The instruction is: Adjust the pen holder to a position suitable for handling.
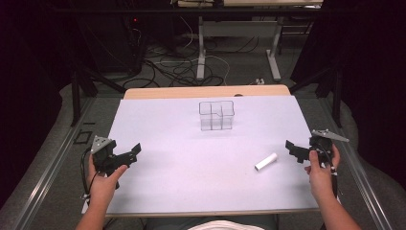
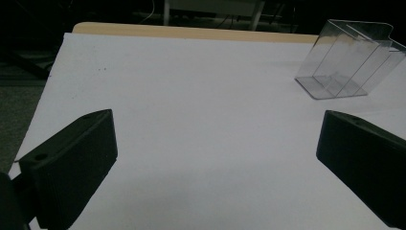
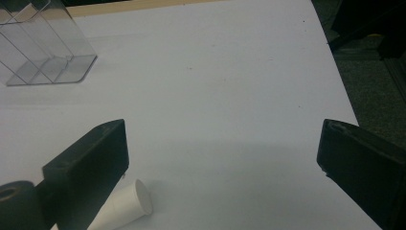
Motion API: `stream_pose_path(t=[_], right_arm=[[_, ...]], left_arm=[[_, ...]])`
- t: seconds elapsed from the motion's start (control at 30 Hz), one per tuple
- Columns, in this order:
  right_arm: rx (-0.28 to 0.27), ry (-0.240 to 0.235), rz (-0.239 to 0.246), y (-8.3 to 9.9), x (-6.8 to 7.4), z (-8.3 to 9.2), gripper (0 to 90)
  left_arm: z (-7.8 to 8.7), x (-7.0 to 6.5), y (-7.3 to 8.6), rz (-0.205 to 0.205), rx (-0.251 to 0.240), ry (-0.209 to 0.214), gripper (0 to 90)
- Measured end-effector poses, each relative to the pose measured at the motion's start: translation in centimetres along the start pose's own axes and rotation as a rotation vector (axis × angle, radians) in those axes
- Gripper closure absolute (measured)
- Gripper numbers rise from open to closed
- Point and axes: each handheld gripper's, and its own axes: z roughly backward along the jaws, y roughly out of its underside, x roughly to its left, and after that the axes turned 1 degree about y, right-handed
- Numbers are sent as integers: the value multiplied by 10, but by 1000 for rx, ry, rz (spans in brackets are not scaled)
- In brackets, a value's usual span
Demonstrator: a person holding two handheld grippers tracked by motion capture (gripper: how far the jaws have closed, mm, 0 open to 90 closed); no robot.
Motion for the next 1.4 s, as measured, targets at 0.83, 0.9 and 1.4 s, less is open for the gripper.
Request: stream_pose_path(t=[0.83, 0.9, 1.4], right_arm=[[13, -23, 9, 3, 7, 3, 32], [11, -23, 12, 3, 6, 3, 32], [15, -24, 0, 5, 6, 3, 38]], left_arm=[[-53, -84, -64, -61, -21, 75, 165], [-60, -93, -72, -78, -12, 82, 168], [-103, -134, -125, -106, 62, 113, 250]])
